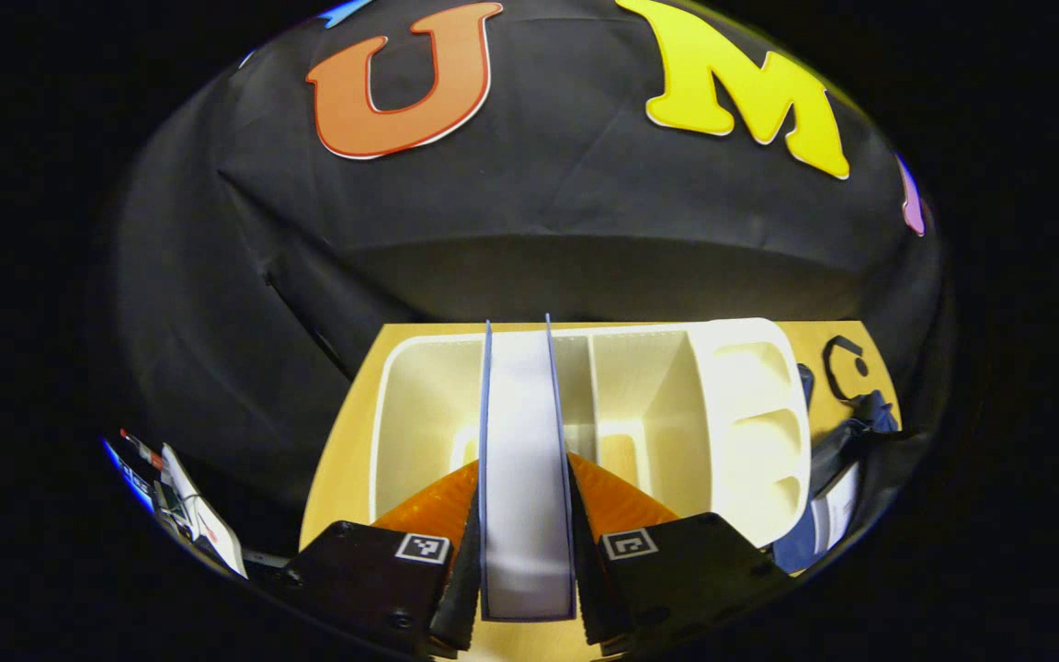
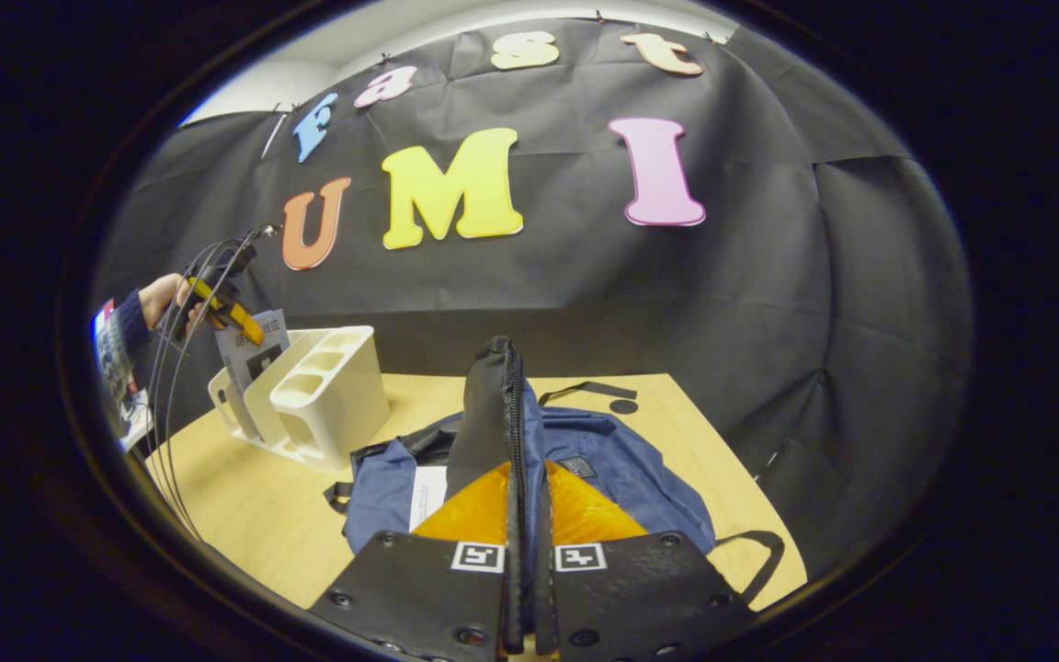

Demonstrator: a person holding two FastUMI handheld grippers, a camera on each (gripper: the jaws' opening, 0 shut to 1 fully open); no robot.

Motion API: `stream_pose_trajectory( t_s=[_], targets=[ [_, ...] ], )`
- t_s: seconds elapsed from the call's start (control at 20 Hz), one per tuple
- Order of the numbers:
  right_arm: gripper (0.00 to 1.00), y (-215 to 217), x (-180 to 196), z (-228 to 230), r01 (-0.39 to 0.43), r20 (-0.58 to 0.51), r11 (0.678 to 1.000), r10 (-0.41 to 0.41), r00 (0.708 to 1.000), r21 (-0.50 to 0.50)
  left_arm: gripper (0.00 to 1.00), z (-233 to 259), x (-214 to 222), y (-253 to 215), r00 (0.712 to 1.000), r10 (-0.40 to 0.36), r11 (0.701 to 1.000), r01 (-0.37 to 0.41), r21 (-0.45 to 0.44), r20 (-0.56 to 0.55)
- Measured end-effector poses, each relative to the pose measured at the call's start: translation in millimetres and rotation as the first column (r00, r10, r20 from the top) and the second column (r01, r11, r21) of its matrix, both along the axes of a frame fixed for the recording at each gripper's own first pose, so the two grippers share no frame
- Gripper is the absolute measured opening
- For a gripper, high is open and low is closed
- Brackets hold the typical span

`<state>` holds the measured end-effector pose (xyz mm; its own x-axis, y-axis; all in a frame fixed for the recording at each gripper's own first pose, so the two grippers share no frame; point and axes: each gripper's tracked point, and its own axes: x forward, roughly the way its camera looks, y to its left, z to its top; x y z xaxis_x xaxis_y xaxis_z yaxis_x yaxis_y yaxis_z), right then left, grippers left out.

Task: Open the schoolbag, grab two books from the bookshelf and put them into the schoolbag.

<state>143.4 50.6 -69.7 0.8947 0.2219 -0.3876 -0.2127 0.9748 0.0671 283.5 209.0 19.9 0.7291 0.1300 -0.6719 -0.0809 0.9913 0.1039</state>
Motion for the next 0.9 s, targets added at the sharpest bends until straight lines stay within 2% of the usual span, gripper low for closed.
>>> stream_pose_trajectory(
  t_s=[0.1, 0.15, 0.2, 0.25, 0.3, 0.4, 0.5, 0.55, 0.6, 0.9],
  targets=[
    [0.05, 3, 0, -1, -0.003, 0.005, 1.0, 0.003, 1.0, -0.012, 0.48, -2, -10, -2, 1.0, -0.015, 1.0, 0.015, -0.007, -0.007],
    [0.05, 4, 0, -1, -0.003, 0.007, 1.0, 0.003, 1.0, -0.017, 0.44, -1, -14, -1, 1.0, -0.01, 1.0, 0.01, -0.014, -0.009],
    [0.05, 4, 0, -2, -0.005, 0.008, 1.0, 0.005, 1.0, -0.019, 0.48, -1, -20, -2, 1.0, -0.004, 1.0, 0.004, -0.022, -0.011],
    [0.05, 5, 2, -1, -0.004, 0.009, 1.0, 0.004, 1.0, -0.017, 0.43, 3, -27, 0, 1.0, 0.003, 1.0, -0.003, -0.026, 0.001],
    [0.05, 5, 2, -2, -0.002, 0.008, 1.0, 0.003, 1.0, -0.018, 0.48, 7, -35, 1, 1.0, 0.009, 0.999, -0.008, -0.034, 0.011],
    [0.05, 6, 5, -4, 0.0, 0.001, 1.0, 0.0, 1.0, -0.027, 0.43, 17, -51, 1, 0.999, 0.019, 0.997, -0.017, -0.072, 0.035],
    [0.05, 9, 8, -4, 0.0, -0.003, 0.999, 0.0, 1.0, -0.035, 0.43, 25, -66, 2, 0.998, 0.033, 0.993, -0.026, -0.111, 0.057],
    [0.05, 11, 9, -2, -0.007, 0.001, 0.999, 0.007, 1.0, -0.034, 0.47, 28, -74, 2, 0.997, 0.043, 0.99, -0.033, -0.136, 0.067],
    [0.05, 13, 10, -2, -0.007, 0.001, 0.999, 0.007, 1.0, -0.031, 0.43, 31, -85, 4, 0.996, 0.055, 0.985, -0.042, -0.169, 0.072],
    [0.05, 18, 21, -8, 0.003, -0.02, 1.0, -0.003, 1.0, -0.022, 0.43, 25, -146, 14, 0.986, 0.136, 0.925, -0.09, -0.368, 0.099]
  ],
)
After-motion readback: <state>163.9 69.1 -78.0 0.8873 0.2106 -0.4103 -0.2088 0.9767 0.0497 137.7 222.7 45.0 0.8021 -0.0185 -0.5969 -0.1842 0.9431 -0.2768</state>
